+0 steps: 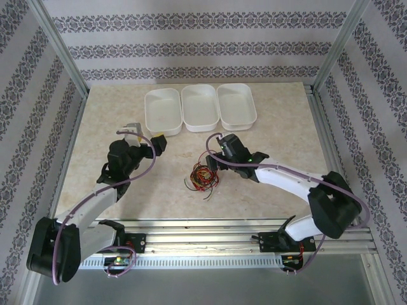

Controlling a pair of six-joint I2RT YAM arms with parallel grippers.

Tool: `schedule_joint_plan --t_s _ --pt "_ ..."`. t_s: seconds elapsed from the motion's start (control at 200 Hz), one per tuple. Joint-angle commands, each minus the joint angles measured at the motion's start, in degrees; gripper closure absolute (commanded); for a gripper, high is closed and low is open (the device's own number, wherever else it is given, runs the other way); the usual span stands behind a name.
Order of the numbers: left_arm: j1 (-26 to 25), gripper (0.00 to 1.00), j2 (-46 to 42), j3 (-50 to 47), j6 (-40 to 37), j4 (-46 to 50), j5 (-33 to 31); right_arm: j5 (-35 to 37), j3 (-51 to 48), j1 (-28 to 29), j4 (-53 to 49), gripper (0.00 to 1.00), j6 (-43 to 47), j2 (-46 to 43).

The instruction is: Untangle the cables

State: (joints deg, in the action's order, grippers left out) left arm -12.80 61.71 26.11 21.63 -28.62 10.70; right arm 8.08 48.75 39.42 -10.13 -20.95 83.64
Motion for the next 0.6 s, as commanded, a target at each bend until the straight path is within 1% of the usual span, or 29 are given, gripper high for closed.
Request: schedule_joint_plan --t_s 0.0,0.13,0.255,0.35,0.425,0.49,0.595 --pt "-0.4 0.01 2.3 -0.1 3.6 -2.3 -0.5 -2.0 3.3 -1.4 -2.1 0.15 -3.1 2.9" --pt "-0.6 0.01 5.7 1.6 3.9 -0.6 2.9 -4.7 5.4 -3.4 -0.8 0.16 -3.7 6.5" --pt "-0.8 0.01 10.6 3.7 4.3 0.4 7.6 -5.7 8.1 -3.1 -0.7 0.25 -3.3 10.2" --pt "-2.1 0.01 14.0 4.8 5.0 0.8 9.7 -6.1 8.7 -2.7 0.4 0.27 -3.3 12.5" --pt "-3.7 0.01 16.0 5.5 4.7 1.5 10.5 -6.2 9.5 -2.6 0.9 0.34 -3.2 14.4" --pt "-5.3 0.01 17.2 6.5 3.8 3.0 10.8 -6.0 10.5 -2.6 0.4 0.44 -3.1 15.6" --pt "-7.7 0.01 18.6 8.5 0.7 6.6 12.2 -5.7 11.3 -2.4 0.5 0.56 -2.6 15.6"
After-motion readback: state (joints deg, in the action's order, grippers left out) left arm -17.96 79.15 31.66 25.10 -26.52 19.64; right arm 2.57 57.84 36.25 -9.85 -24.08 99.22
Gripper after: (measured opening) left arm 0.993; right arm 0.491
